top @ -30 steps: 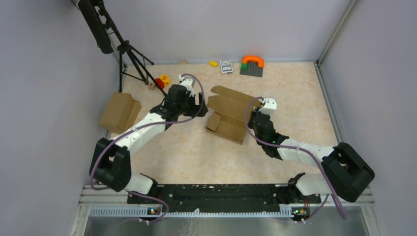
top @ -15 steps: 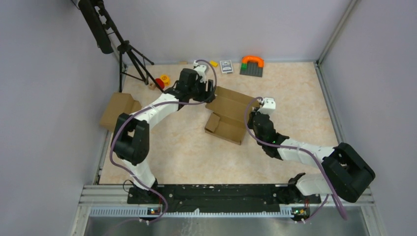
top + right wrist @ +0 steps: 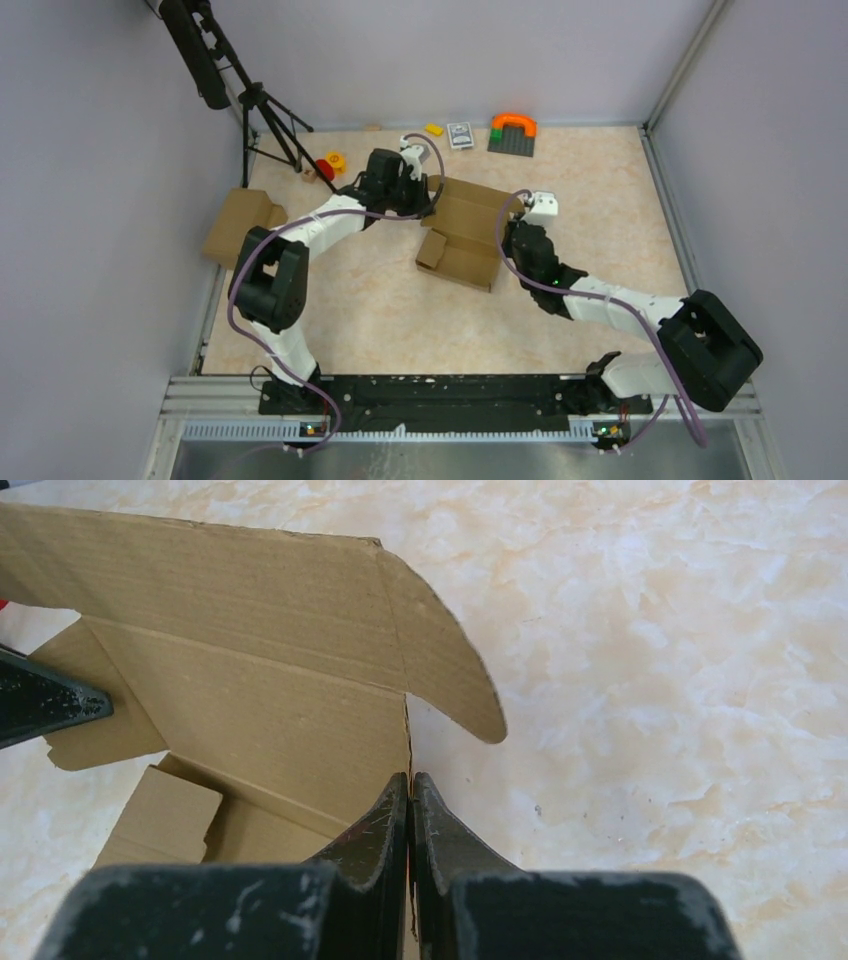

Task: Fold the paper box

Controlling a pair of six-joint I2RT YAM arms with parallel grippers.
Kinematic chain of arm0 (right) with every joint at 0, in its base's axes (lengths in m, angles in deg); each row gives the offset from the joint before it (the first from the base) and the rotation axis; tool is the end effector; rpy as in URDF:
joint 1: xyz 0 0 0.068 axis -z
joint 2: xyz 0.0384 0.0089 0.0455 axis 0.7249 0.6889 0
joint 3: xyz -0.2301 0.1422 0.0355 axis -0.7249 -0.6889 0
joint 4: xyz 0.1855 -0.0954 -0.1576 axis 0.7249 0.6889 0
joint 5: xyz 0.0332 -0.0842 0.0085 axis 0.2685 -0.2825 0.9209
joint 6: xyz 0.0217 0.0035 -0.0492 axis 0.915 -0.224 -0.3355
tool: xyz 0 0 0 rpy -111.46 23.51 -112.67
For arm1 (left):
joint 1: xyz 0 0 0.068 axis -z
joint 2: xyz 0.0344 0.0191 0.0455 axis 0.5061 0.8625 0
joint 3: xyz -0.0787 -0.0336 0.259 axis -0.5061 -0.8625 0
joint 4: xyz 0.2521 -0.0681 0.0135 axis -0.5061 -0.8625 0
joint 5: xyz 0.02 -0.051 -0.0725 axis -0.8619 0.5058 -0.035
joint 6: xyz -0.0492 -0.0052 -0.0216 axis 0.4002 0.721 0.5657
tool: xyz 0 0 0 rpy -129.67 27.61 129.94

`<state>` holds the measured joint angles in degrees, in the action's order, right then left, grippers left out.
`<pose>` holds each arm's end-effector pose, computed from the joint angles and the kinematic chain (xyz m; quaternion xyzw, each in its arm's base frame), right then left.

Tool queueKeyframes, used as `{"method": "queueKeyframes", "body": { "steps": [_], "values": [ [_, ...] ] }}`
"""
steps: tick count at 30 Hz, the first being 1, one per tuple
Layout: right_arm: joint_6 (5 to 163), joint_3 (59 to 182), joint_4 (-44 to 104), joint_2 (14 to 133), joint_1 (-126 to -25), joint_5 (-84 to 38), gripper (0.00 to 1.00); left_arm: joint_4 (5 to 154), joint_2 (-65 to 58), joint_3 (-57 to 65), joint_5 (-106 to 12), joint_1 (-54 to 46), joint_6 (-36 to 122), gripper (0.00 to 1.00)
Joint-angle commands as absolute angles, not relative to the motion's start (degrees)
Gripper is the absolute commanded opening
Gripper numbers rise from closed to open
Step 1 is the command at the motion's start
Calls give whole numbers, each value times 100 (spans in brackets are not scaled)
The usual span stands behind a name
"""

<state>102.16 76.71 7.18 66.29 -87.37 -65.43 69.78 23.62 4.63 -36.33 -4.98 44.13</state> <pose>0.2149 0.1593 0.2132 0.0631 0.7965 0.0937 0.5940 0.3612 -0.1846 0.2369 0.1741 0.8690 -0.2833 0.3664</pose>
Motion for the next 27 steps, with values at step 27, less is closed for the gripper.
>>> {"method": "queueKeyframes", "body": {
  "steps": [27],
  "values": [
    [10259, 8188, -173, 7331, -9471, -7907, 0, 9511, 373, -1906, -6032, 626, 5158, 4]
  ]
}}
